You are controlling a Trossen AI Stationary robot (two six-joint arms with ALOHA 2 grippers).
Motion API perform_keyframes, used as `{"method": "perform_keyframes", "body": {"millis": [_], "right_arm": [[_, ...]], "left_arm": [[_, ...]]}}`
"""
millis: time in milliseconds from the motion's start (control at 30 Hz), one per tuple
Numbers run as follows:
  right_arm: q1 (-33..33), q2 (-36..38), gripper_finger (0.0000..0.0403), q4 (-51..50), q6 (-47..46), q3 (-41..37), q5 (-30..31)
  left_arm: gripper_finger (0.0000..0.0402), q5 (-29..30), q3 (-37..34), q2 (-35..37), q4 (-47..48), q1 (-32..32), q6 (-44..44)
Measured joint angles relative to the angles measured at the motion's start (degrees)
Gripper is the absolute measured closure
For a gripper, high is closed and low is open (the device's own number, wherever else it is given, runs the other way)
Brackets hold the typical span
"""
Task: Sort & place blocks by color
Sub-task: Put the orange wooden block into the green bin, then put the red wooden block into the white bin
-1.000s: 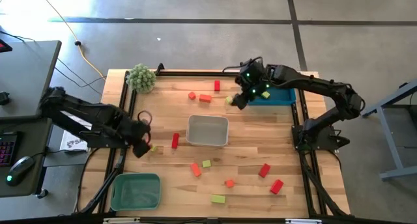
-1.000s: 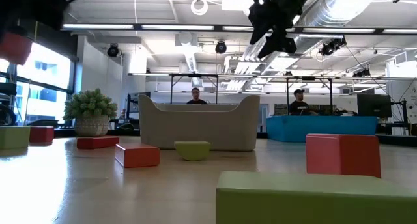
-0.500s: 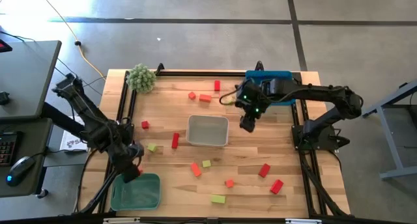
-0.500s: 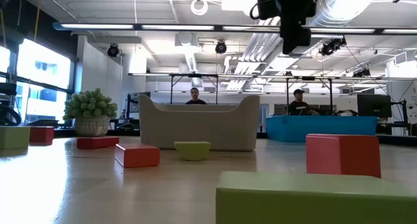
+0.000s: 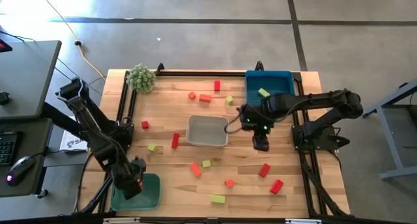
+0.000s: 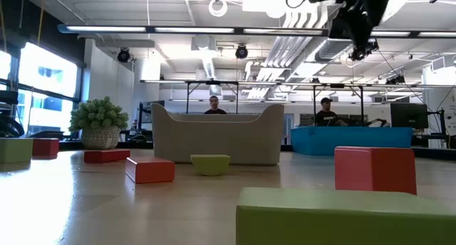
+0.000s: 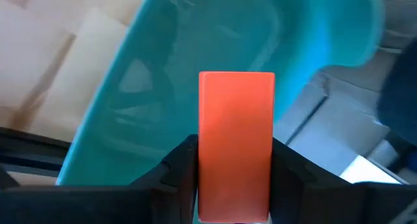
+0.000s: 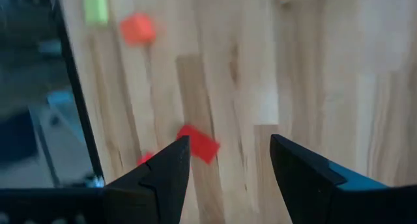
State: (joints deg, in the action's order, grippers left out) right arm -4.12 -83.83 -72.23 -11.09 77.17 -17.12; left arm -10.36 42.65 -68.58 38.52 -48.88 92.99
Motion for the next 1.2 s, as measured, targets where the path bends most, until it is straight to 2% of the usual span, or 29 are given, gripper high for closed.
{"method": "perform_keyframes", "body": {"millis": [200,467,667,867,1200], "right_arm": [[-6.2,0.0,0.0203,-2.2,6.8,-0.1,1.0],[-13.8,-0.9,0.0193,-2.8,8.6,-0.2,7.5],[-18.0,-2.6,0.0184,0.0,9.6,-2.6,8.2],[-21.2,-3.2,0.0185,1.5,8.5,-7.3,10.1],[-25.7,-3.6,0.0185,10.3,9.7,-14.7,9.7]], "left_arm": [[0.0282,-1.1,0.0,-4.1,-2.1,0.0,0.2],[0.0235,-3.4,0.0,-5.1,-3.0,0.1,2.3],[0.021,-4.9,0.0,-5.1,-4.0,0.6,2.2],[0.0211,-5.0,0.0,-5.1,-7.4,0.6,1.4],[0.0227,-5.1,0.0,-5.1,-15.2,0.4,-4.4]]}}
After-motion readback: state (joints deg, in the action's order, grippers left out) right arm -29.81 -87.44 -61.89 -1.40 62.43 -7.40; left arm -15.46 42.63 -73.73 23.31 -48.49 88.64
